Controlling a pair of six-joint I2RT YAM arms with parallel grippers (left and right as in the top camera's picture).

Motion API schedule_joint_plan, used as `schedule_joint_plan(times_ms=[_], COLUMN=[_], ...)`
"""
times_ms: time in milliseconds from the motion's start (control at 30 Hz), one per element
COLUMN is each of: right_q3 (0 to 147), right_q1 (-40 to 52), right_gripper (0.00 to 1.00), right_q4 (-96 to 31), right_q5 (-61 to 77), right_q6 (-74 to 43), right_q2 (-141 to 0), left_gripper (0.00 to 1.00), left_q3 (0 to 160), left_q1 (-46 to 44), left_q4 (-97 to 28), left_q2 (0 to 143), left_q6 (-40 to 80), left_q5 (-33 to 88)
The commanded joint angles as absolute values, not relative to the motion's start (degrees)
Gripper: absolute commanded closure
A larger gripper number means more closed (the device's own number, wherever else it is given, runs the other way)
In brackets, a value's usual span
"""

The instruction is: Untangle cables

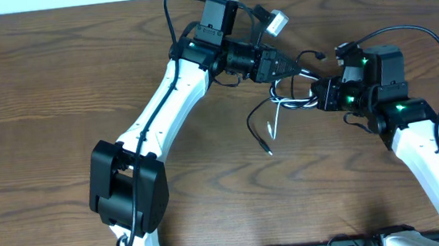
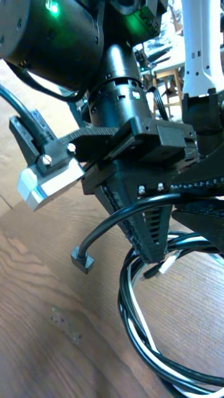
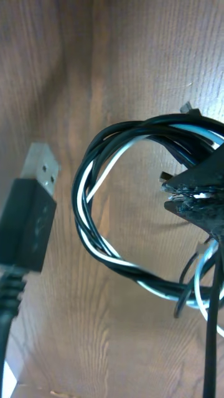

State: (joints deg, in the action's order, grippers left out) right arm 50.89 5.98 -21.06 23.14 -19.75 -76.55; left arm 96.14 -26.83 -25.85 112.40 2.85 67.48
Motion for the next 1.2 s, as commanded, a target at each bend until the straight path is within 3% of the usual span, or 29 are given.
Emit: schedule_joint_plan(times_ms=[0, 633, 1167], right_q3=[52.01, 52.01, 52.73], right_q1=[6.33, 6.33, 2.90], right_gripper=[0.99, 0.98, 0.70], right_q4=[-21.89, -22.22, -16.80], right_q5=[21.19, 20.49, 31.70], right_q6=[-20.99, -23.16, -21.61], right_q2=[-77.17, -78.02, -76.77], left_gripper=[0.93, 0.93, 0.93], left_q3=[96.66, 96.66, 96.66], left_q1=[-26.44, -26.06, -26.06], left_q4=[-25.58, -25.65, -25.61], left_q2=[112.40, 112.40, 112.40], left_q6=[3.33, 3.73, 10.46], left_q5=[69.93, 67.24, 60.27])
